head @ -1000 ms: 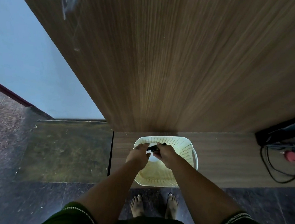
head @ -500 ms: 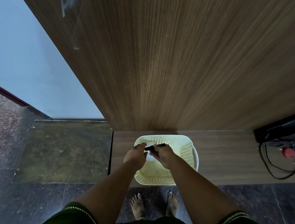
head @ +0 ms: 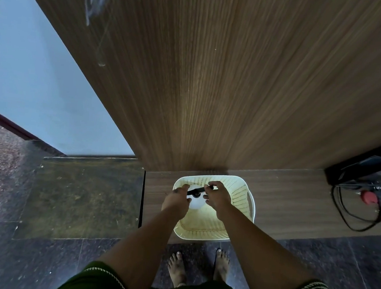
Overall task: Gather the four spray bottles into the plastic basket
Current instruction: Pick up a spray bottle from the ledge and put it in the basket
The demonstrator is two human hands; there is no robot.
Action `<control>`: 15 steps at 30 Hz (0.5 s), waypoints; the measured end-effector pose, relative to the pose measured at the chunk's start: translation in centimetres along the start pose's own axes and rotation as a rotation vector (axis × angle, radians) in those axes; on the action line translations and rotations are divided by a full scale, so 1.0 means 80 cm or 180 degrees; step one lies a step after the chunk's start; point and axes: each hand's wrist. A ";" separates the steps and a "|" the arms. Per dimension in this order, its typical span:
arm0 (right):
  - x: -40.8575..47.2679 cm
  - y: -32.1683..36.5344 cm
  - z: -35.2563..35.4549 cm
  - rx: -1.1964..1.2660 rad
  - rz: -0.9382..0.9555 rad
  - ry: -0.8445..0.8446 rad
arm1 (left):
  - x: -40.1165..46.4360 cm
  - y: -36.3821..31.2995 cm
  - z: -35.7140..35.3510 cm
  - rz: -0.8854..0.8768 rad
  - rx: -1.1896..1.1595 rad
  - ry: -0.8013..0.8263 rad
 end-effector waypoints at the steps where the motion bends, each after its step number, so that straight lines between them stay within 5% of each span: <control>1: -0.002 0.002 0.001 0.0065 -0.0057 0.0047 | 0.001 -0.001 0.000 -0.0006 0.0019 -0.0030; 15: -0.005 0.011 0.005 -0.0064 -0.0151 0.0210 | 0.001 0.002 0.012 0.0127 0.0117 -0.0086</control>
Point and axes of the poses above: each hand's wrist, its own x-axis towards the middle knuckle, its own z-axis out of the back of the hand, y = z × x, and after that the axes turned 9 degrees about -z, right-handed
